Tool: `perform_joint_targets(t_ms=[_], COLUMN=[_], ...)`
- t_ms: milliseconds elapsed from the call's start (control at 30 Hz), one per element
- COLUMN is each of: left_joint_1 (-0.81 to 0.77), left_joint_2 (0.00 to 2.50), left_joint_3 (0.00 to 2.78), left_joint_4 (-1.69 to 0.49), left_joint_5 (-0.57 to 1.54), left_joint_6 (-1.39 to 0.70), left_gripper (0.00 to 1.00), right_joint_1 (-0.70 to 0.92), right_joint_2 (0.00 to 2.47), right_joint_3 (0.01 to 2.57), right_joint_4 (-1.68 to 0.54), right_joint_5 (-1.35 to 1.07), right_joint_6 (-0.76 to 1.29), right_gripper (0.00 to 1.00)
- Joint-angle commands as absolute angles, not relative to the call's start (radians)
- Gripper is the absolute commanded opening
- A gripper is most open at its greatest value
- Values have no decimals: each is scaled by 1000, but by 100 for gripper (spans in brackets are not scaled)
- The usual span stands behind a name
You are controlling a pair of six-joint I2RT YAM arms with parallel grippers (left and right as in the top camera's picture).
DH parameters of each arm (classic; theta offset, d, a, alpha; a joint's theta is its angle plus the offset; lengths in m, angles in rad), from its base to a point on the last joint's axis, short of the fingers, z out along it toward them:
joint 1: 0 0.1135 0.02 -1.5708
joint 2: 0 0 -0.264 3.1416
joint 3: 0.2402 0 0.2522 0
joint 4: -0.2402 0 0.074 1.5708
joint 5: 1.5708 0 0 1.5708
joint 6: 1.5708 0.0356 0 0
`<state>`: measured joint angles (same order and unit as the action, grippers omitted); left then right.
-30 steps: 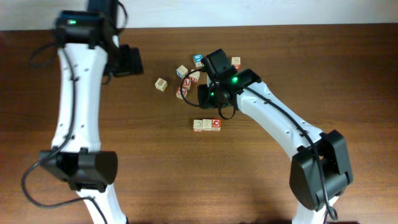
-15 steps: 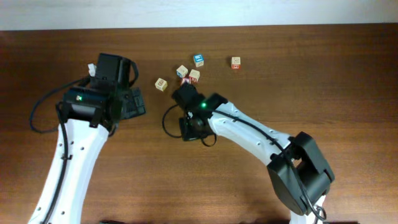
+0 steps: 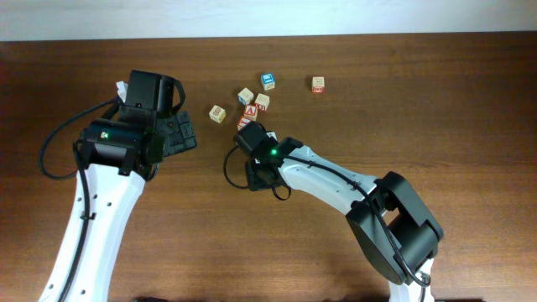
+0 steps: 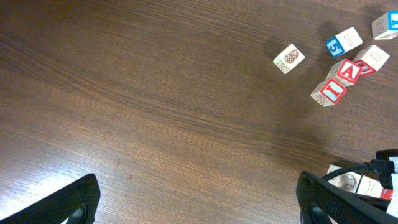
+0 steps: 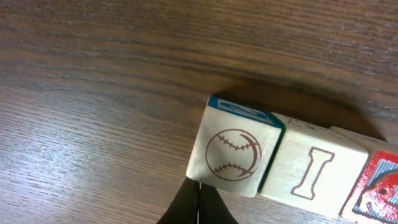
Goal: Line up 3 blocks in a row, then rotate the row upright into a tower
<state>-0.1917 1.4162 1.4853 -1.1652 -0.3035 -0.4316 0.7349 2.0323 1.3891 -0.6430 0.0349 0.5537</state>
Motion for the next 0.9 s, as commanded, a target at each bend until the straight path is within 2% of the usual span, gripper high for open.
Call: perform_joint_targets(t_ms=[0, 233, 467, 867], left_joint_1=[-194, -194, -194, -194], left_joint_2=[1397, 1396, 1397, 1397], left_joint_3=[1480, 1480, 1478, 1474], left_joint_4=[-1163, -1164, -1163, -1164], left_joint_5=[-307, -307, -307, -307], left_joint_6=[-441, -441, -441, -441], left_gripper=[99, 99, 99, 99], right_joint_1=[739, 729, 659, 661], right_joint_2=[2038, 1981, 2074, 2101], right_joint_3=[1384, 1507, 1503, 1502], right_joint_4=[-631, -699, -587, -600], right_joint_5=[66, 88, 113, 86], right_joint_6=[566, 528, 460, 461], right_gripper=[4, 4, 4, 4])
